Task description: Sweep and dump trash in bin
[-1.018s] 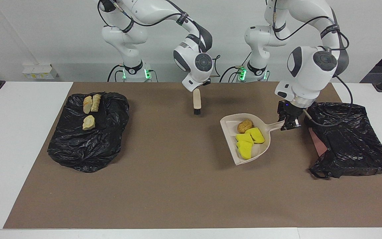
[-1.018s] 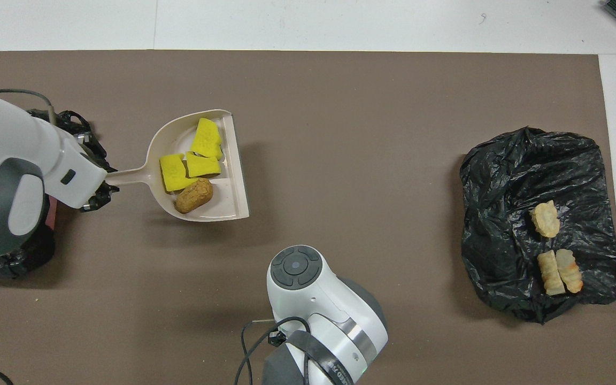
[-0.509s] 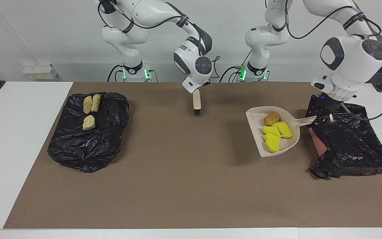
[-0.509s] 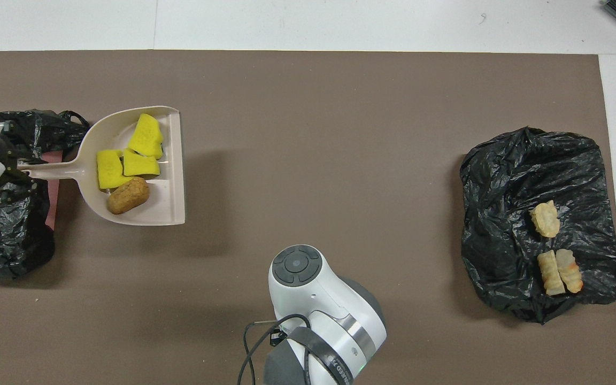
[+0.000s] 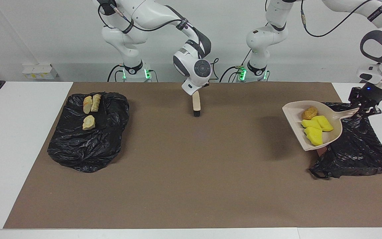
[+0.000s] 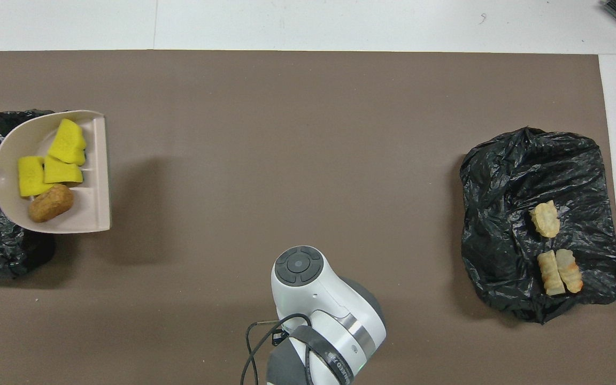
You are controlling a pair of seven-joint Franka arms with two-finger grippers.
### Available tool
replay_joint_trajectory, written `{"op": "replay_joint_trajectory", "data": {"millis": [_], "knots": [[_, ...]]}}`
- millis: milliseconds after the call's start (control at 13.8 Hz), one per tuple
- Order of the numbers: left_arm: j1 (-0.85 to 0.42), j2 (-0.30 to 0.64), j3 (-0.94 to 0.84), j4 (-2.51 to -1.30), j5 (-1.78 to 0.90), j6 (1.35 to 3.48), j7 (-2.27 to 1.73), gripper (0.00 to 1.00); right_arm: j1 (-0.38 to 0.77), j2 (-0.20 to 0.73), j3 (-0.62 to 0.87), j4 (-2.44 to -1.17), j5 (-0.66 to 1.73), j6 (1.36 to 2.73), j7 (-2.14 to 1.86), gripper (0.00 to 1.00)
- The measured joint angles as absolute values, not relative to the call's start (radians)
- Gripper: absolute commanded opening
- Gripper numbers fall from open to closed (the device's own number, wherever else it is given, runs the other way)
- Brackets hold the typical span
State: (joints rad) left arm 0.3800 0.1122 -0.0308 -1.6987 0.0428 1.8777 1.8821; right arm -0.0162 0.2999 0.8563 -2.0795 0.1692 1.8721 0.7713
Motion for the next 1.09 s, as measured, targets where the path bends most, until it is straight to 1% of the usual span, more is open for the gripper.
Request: {"op": "replay_joint_trajectory", "data": {"millis": [291,509,800,1091], "knots": [[0.478,0.174,-0.030,-1.580,0.179,1.886,2.014,0.00,-0.020,0.313,0.848,-2.058,0.068,1.899,0.758,1.00],[0.480,0.225,-0.041,-1.507,0.367,1.960,2.022,0.00,-0.023,0.331,0.810,-1.993,-0.016,1.907,0.758,1.00],[0.467,0.236,-0.059,-1.524,0.592,2.013,1.893,0.00,-0.029,0.333,0.729,-1.886,-0.112,1.907,0.758,1.00],[0.382,0.209,-0.064,-1.590,0.828,2.011,1.712,0.00,-0.034,0.329,0.558,-1.763,-0.215,1.907,0.684,1.00]]}}
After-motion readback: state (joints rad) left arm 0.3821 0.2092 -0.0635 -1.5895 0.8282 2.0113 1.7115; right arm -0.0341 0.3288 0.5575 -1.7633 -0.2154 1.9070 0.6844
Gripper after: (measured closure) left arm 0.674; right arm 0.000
